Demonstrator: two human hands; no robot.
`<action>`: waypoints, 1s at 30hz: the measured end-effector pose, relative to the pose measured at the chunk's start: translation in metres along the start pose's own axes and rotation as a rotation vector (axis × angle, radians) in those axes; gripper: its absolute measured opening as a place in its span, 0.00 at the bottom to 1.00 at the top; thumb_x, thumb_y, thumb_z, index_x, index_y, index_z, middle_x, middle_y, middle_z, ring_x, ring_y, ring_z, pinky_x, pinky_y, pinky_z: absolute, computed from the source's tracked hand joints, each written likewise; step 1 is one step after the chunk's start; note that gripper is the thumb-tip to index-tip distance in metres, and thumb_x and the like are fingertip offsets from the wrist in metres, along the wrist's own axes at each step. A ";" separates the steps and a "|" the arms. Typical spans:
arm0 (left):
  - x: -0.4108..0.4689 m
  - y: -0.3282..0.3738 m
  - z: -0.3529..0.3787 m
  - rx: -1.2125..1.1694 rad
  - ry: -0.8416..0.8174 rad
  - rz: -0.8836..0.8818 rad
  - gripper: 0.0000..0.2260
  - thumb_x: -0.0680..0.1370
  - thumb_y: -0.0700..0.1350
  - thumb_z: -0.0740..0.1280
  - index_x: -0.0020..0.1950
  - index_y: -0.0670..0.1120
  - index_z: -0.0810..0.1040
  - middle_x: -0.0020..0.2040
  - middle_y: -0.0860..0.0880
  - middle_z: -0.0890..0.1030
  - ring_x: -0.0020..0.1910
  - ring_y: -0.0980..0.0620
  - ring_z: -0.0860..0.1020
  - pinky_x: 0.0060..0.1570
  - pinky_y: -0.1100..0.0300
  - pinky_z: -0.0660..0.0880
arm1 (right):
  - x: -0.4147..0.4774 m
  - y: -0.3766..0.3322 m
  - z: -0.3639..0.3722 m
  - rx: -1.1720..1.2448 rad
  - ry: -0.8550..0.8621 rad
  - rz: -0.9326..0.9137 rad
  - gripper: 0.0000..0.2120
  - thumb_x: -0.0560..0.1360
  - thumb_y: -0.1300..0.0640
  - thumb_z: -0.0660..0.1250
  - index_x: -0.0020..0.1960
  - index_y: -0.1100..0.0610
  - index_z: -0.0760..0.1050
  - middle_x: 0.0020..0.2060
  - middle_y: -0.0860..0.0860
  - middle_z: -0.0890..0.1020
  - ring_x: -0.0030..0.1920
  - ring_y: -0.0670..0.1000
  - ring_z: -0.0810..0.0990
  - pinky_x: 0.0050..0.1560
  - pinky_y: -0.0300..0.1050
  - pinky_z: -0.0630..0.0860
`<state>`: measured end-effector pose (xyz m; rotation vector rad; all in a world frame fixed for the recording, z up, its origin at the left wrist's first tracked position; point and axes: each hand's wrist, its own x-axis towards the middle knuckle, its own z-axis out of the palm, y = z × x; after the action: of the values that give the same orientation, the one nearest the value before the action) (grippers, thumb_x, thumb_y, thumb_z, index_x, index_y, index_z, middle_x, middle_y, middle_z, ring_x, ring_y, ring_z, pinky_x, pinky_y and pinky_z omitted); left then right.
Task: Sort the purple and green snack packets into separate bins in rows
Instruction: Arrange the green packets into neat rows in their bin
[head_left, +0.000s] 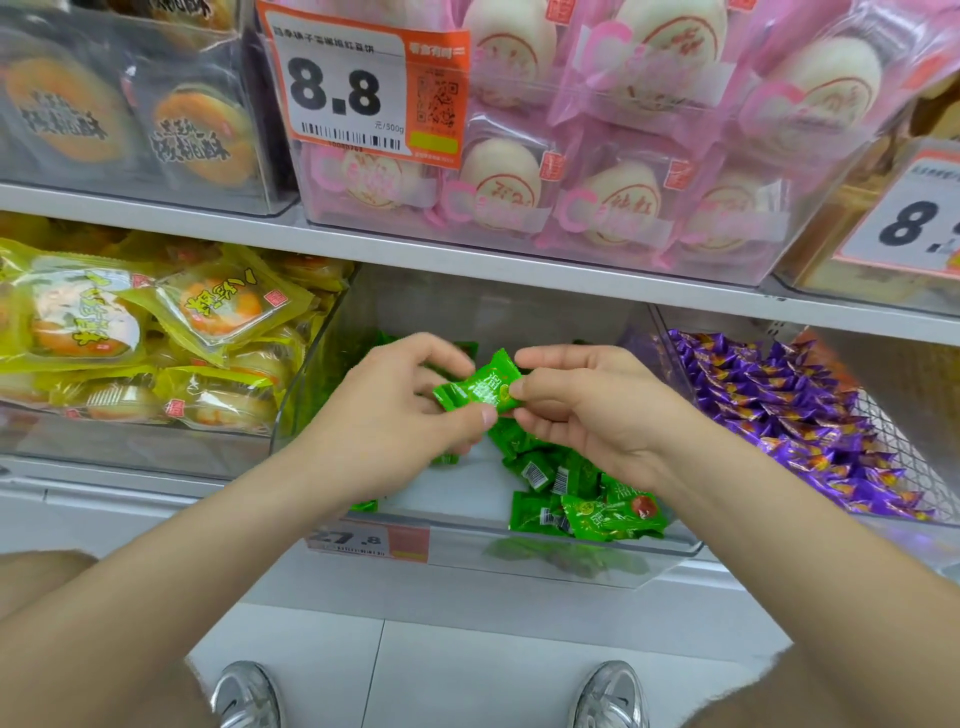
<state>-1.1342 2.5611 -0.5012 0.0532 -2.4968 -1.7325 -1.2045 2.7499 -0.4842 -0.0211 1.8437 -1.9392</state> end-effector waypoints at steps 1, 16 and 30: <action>-0.001 0.001 -0.003 -0.046 -0.023 -0.046 0.14 0.75 0.41 0.79 0.57 0.47 0.79 0.44 0.46 0.88 0.40 0.46 0.88 0.50 0.42 0.85 | 0.000 0.001 0.000 -0.061 -0.033 -0.040 0.15 0.75 0.72 0.72 0.59 0.60 0.81 0.43 0.59 0.84 0.37 0.51 0.83 0.45 0.45 0.85; -0.015 -0.028 -0.033 0.812 -0.179 0.061 0.18 0.79 0.59 0.71 0.67 0.55 0.77 0.58 0.55 0.80 0.56 0.54 0.78 0.57 0.54 0.78 | 0.041 0.042 0.027 -1.300 -0.185 -0.424 0.07 0.70 0.54 0.81 0.46 0.49 0.85 0.34 0.44 0.85 0.41 0.44 0.84 0.51 0.46 0.82; -0.018 -0.034 -0.028 0.877 -0.232 0.007 0.15 0.80 0.61 0.67 0.61 0.54 0.79 0.51 0.52 0.80 0.51 0.50 0.80 0.50 0.50 0.80 | 0.047 0.051 0.045 -1.687 -0.114 -0.630 0.17 0.75 0.41 0.75 0.55 0.51 0.80 0.45 0.52 0.82 0.50 0.59 0.83 0.44 0.50 0.79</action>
<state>-1.1143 2.5249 -0.5248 -0.0945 -3.1978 -0.5393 -1.2157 2.6917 -0.5421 -1.2516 2.9309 -0.0266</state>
